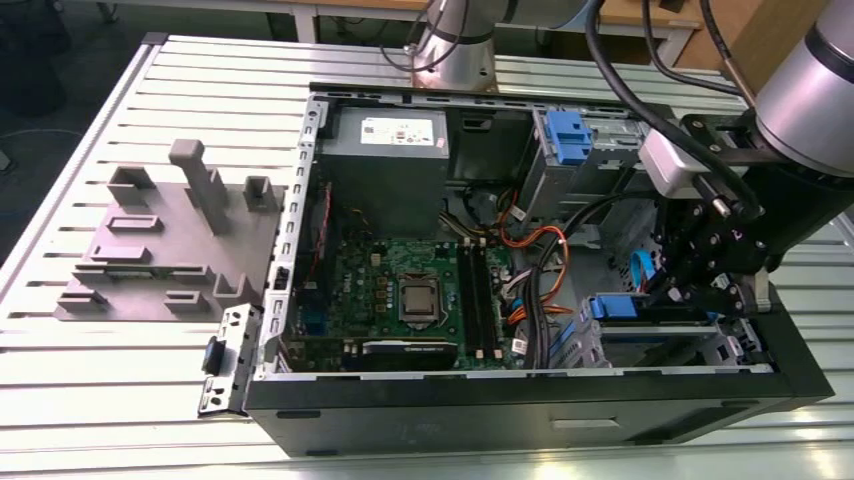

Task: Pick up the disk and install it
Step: 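Insert the second disk wire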

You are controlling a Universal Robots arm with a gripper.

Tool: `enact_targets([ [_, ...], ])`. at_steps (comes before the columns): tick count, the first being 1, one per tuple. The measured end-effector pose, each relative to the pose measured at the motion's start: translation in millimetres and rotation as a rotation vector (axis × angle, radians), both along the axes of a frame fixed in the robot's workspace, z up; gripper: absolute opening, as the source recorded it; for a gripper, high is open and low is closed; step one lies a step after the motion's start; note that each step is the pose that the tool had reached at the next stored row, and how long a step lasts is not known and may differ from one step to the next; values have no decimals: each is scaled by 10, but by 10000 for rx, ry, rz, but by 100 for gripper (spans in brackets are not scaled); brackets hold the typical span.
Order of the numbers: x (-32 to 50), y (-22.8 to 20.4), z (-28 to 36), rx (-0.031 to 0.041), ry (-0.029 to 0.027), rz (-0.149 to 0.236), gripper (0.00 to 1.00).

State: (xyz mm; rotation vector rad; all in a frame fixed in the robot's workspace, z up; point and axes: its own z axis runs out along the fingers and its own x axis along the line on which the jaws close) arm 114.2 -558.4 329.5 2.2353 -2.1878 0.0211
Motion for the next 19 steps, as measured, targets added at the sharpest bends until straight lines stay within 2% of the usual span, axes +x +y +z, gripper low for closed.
enact_targets([
  [7, 0, -1, 0, 13, 0, -1, 17],
  [8, 0, -1, 7, 11, 0, 0, 24],
  [15, 1, 0, 147, 12, 2, 0, 24],
  [19, 1, 1, 154, 16, 4, 0, 22],
])
